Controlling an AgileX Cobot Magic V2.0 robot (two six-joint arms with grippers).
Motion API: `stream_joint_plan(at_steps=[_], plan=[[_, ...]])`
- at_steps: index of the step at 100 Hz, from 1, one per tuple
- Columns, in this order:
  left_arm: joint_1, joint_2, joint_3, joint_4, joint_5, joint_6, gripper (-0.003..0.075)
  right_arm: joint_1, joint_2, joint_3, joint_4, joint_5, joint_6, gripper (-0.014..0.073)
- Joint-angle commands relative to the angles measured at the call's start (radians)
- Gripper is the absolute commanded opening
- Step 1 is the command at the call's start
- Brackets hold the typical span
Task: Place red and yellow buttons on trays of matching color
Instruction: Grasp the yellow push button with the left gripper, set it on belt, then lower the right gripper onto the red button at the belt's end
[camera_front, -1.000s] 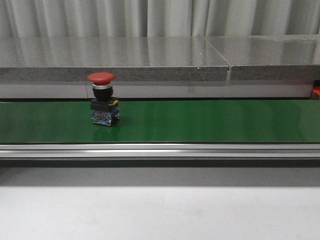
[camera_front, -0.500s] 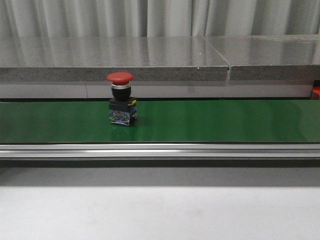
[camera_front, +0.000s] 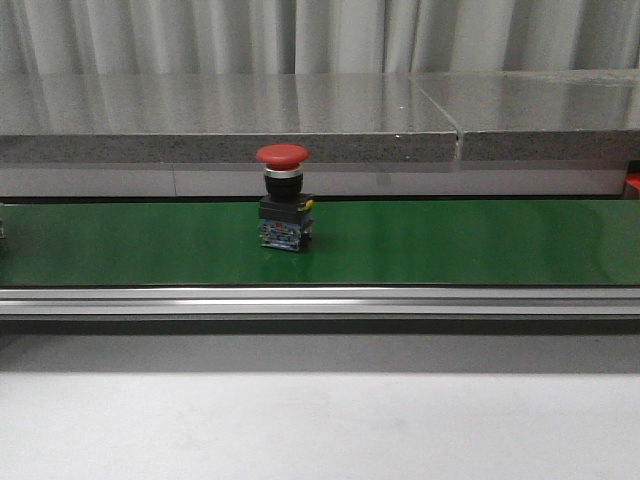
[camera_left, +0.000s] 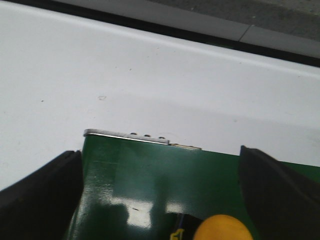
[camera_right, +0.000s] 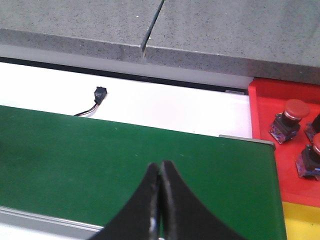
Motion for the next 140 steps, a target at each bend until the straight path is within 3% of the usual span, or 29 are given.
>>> stream_joint_plan(at_steps=[1, 34, 80, 92, 123, 140], plan=[[-0.036, -0.082, -0.032, -0.027, -0.063, 0.005, 0.0620, 0.000, -0.006, -0.032, 0.015, -0.062, -0.007, -0.0119], [-0.157, -0.346, 0.085, -0.027, -0.138, 0.021, 0.0620, 0.000, -0.006, -0.032, 0.015, -0.062, -0.007, -0.0119], [-0.163, -0.832, 0.430, -0.027, -0.158, 0.026, 0.0607, 0.000, -0.006, -0.032, 0.015, -0.061, -0.007, -0.0119], [-0.163, -0.922, 0.512, -0.027, -0.158, 0.026, 0.0500, 0.000, -0.006, -0.032, 0.015, -0.061, -0.007, -0.0119], [-0.163, -0.987, 0.596, -0.027, -0.158, 0.026, -0.0022, 0.000, -0.006, -0.032, 0.015, -0.061, -0.007, -0.0119], [-0.163, -0.987, 0.598, -0.027, -0.151, 0.026, -0.0019, 0.000, -0.006, -0.032, 0.015, -0.062, -0.007, -0.0119]])
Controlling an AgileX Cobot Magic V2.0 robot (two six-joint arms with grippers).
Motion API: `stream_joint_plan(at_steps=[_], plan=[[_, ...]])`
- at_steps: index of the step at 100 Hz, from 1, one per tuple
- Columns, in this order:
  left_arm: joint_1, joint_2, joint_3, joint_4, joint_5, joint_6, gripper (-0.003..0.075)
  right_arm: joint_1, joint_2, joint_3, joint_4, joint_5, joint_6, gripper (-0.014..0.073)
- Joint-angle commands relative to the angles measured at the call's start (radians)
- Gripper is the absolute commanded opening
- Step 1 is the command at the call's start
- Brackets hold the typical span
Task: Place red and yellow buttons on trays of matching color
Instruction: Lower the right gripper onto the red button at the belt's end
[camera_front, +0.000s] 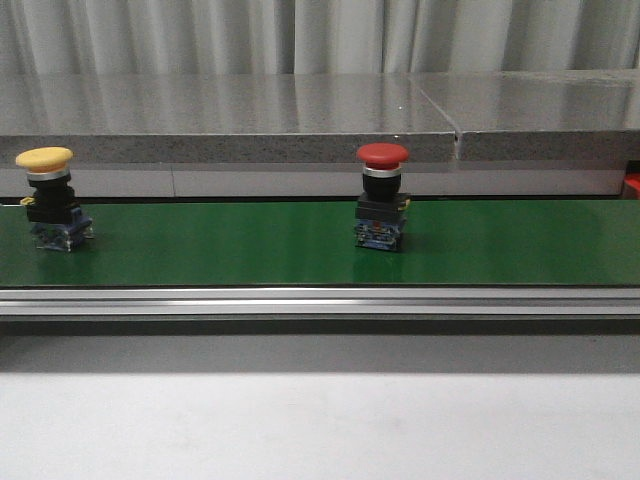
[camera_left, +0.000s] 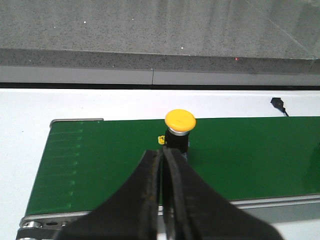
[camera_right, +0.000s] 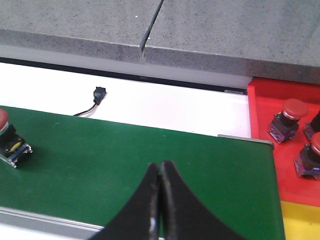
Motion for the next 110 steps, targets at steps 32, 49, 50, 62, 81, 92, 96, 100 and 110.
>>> stream_joint_plan(at_steps=[32, 49, 50, 62, 81, 92, 96, 100, 110], plan=[[-0.008, 0.007, -0.026, -0.020, -0.061, -0.002, -0.0019, 0.000, -0.003, -0.032, 0.016, -0.011, -0.007, -0.0054], [-0.008, 0.007, -0.026, -0.020, -0.061, -0.002, -0.0019, 0.000, -0.003, -0.032, 0.017, 0.032, -0.007, 0.0385], [-0.008, 0.007, -0.026, -0.020, -0.061, -0.002, -0.0019, 0.000, -0.003, -0.032, 0.017, 0.032, -0.007, 0.0428], [-0.008, 0.007, -0.026, -0.020, -0.061, -0.002, -0.0019, 0.000, -0.003, -0.032, 0.019, 0.041, -0.007, 0.0601], [-0.008, 0.007, -0.026, -0.020, -0.061, -0.002, -0.0019, 0.016, 0.050, -0.059, 0.023, 0.124, -0.027, 0.0582], [-0.008, 0.007, -0.026, -0.020, -0.061, -0.002, -0.0019, 0.058, 0.127, -0.092, 0.024, 0.135, -0.065, 0.0582], [-0.008, 0.007, -0.026, -0.020, -0.061, -0.002, -0.0019, 0.082, 0.161, -0.108, 0.024, 0.134, -0.077, 0.0582], [-0.008, 0.007, -0.026, -0.020, -0.061, -0.002, -0.0019, 0.107, 0.192, -0.124, 0.024, 0.131, -0.086, 0.0582], [-0.008, 0.007, -0.026, -0.020, -0.061, -0.002, -0.0019, 0.158, 0.295, -0.164, 0.024, 0.116, -0.088, 0.0582]])
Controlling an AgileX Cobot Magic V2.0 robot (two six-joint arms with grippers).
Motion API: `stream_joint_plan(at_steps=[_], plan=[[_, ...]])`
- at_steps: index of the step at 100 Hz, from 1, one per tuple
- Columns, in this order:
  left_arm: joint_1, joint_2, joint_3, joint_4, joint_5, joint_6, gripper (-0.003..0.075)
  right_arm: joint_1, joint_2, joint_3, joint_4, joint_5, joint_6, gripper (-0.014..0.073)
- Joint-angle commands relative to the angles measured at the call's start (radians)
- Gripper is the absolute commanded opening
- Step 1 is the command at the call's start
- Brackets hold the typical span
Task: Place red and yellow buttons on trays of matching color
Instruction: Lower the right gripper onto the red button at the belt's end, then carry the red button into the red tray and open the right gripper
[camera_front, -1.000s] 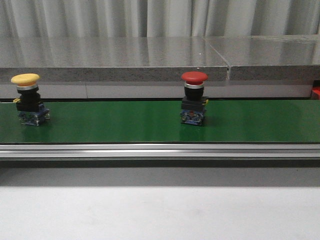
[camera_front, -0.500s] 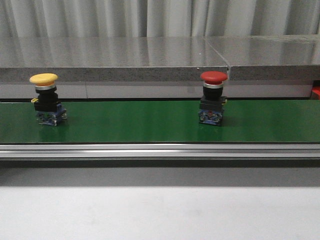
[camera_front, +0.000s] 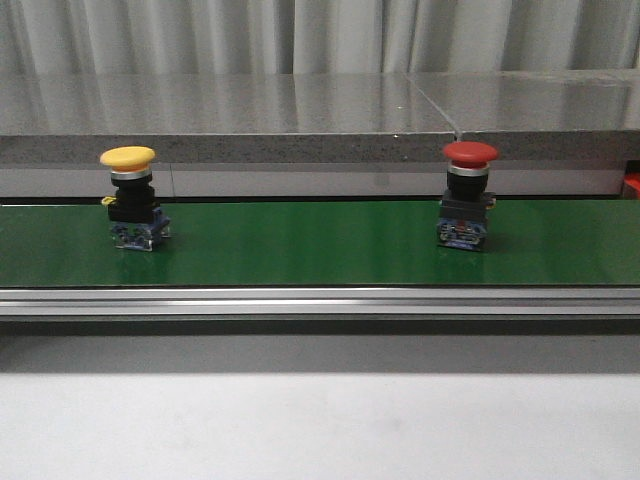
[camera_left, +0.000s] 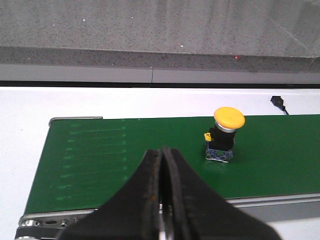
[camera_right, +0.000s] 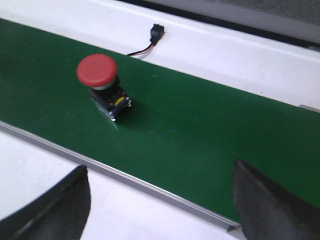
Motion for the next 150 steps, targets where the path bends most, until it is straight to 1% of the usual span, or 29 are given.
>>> stream_joint_plan(at_steps=[1, 36, 54, 72, 77, 79, 84, 89, 96, 103, 115, 124, 137, 150], plan=[[-0.008, 0.007, -0.027, -0.020, -0.063, -0.002, -0.0019, 0.037, 0.073, -0.065, 0.024, -0.054, -0.018, 0.0582], [-0.008, 0.007, -0.027, -0.020, -0.063, -0.002, -0.0019, 0.140, 0.389, -0.229, 0.024, -0.057, -0.027, 0.0582], [-0.008, 0.007, -0.027, -0.020, -0.063, -0.002, -0.0019, 0.146, 0.500, -0.293, 0.024, -0.086, -0.027, 0.0582], [-0.008, 0.007, -0.027, -0.020, -0.063, -0.002, -0.0019, 0.146, 0.566, -0.321, 0.024, -0.117, -0.027, 0.0576], [-0.008, 0.007, -0.027, -0.020, -0.063, -0.002, -0.0019, 0.146, 0.573, -0.322, 0.024, -0.119, -0.027, 0.0539], [-0.008, 0.007, -0.027, -0.020, -0.063, -0.002, -0.0019, 0.146, 0.577, -0.322, 0.024, -0.119, -0.027, 0.0512], [-0.008, 0.007, -0.027, -0.020, -0.063, -0.002, -0.0019, 0.146, 0.580, -0.322, 0.023, -0.121, -0.027, 0.0429], [-0.008, 0.007, -0.027, -0.020, -0.063, -0.002, -0.0019, 0.146, 0.581, -0.322, 0.023, -0.122, -0.027, 0.0323], [-0.008, 0.007, -0.027, -0.020, -0.063, -0.002, -0.0019, 0.146, 0.580, -0.322, 0.023, -0.122, -0.027, 0.0207], [-0.008, 0.007, -0.027, -0.020, -0.063, -0.002, -0.0019, 0.145, 0.579, -0.331, 0.023, -0.111, -0.027, 0.0147], [-0.008, 0.007, -0.027, -0.020, -0.063, -0.002, -0.0019, 0.130, 0.569, -0.375, 0.023, -0.077, -0.026, 0.0141], [-0.008, 0.007, -0.027, -0.020, -0.063, -0.002, -0.0019, 0.089, 0.560, -0.440, 0.023, -0.036, -0.025, 0.0141], [-0.008, 0.007, -0.027, -0.020, -0.063, -0.002, -0.0019, -0.020, 0.559, -0.570, 0.023, 0.051, 0.004, 0.0141], [-0.008, 0.007, -0.027, -0.020, -0.063, -0.002, -0.0019, -0.154, 0.561, -0.679, 0.023, 0.076, 0.027, 0.0141]])
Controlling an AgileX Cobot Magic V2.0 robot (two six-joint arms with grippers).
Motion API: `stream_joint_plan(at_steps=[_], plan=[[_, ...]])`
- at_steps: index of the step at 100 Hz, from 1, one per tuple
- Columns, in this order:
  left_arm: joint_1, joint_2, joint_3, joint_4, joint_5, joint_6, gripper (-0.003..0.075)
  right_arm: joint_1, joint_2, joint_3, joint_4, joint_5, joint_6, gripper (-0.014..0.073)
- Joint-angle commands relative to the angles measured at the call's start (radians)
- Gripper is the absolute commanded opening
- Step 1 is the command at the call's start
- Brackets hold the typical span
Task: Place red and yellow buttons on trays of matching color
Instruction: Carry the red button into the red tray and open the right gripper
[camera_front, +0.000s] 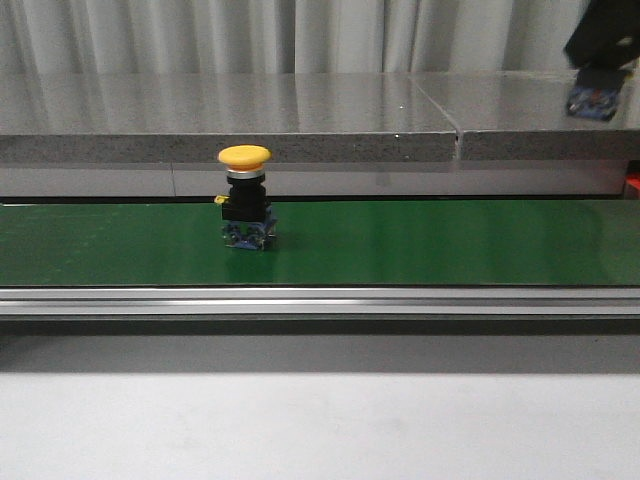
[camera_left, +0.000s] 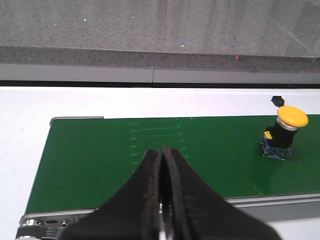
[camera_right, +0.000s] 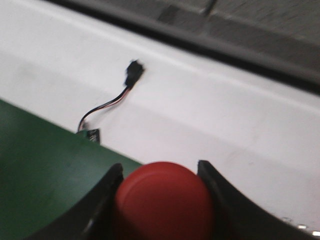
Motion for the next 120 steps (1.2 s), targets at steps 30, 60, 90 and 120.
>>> stream_joint_plan(at_steps=[30, 60, 90, 120], plan=[[-0.008, 0.007, -0.027, -0.020, -0.065, -0.002, -0.0019, -0.357, 0.023, -0.224, 0.025, -0.032, 0.035, 0.0141], [-0.008, 0.007, -0.027, -0.020, -0.065, -0.002, -0.0019, -0.562, 0.147, -0.224, 0.031, -0.082, 0.035, 0.0141], [-0.008, 0.007, -0.027, -0.020, -0.065, -0.002, -0.0019, -0.606, 0.284, -0.224, 0.117, -0.163, 0.035, 0.0141], [-0.008, 0.007, -0.027, -0.020, -0.065, -0.002, -0.0019, -0.578, 0.384, -0.224, 0.117, -0.231, 0.015, 0.0141]])
